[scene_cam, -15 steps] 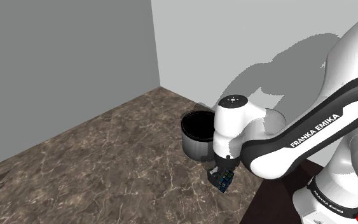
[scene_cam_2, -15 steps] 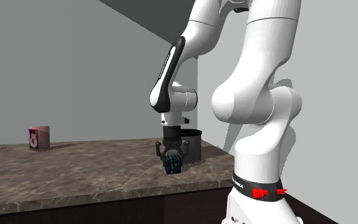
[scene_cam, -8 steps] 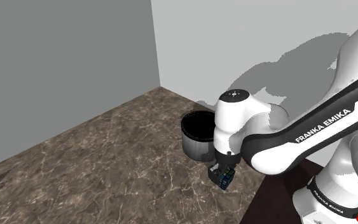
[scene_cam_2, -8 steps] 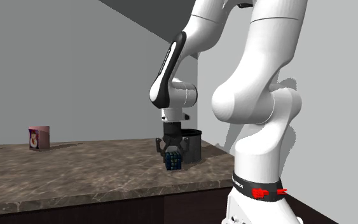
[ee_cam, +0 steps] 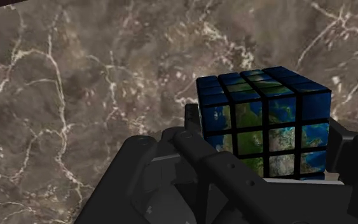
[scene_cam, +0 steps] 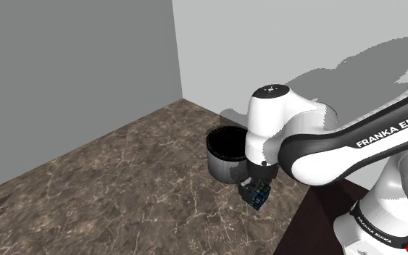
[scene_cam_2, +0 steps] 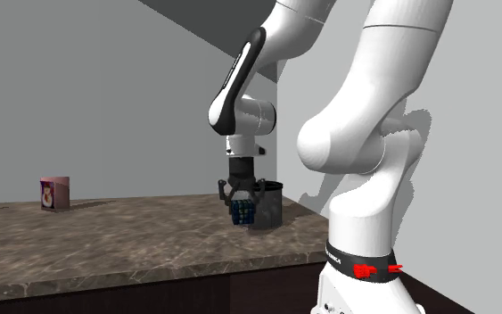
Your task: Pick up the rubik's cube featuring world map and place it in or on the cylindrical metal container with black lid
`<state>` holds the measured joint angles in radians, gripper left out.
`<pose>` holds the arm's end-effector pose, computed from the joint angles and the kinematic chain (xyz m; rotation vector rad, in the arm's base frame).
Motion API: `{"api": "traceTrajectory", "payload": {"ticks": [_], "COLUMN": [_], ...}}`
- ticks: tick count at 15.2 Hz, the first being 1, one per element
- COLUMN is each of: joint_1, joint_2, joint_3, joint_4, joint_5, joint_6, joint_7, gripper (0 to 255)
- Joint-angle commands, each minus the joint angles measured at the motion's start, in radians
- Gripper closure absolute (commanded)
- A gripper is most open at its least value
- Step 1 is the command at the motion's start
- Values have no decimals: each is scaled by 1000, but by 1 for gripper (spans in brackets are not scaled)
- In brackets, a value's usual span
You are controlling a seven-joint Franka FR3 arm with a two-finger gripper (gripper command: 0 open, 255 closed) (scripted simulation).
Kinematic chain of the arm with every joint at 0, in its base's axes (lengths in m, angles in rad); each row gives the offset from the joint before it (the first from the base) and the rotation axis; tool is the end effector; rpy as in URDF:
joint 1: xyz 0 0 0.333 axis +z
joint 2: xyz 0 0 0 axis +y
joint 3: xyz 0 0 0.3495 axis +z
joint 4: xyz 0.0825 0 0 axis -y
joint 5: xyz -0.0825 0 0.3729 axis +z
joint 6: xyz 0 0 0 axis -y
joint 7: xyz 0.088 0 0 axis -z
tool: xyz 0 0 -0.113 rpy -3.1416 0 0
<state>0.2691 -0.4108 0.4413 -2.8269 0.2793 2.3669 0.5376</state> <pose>0.2529 0.2093 0.3329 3.1135 -0.1149 -0.0987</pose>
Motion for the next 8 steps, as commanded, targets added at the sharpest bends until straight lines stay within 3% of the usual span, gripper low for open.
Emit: {"api": "traceTrajectory", "payload": {"ticks": [1, 8], "joint_1": [3, 9], "joint_2": [-29, -117], "joint_3": [-8, -35], "joint_4": [10, 54], "joint_5": [0, -6], "joint_6": [-40, -171], "joint_7": [-3, -7], "gripper": [255, 255]}}
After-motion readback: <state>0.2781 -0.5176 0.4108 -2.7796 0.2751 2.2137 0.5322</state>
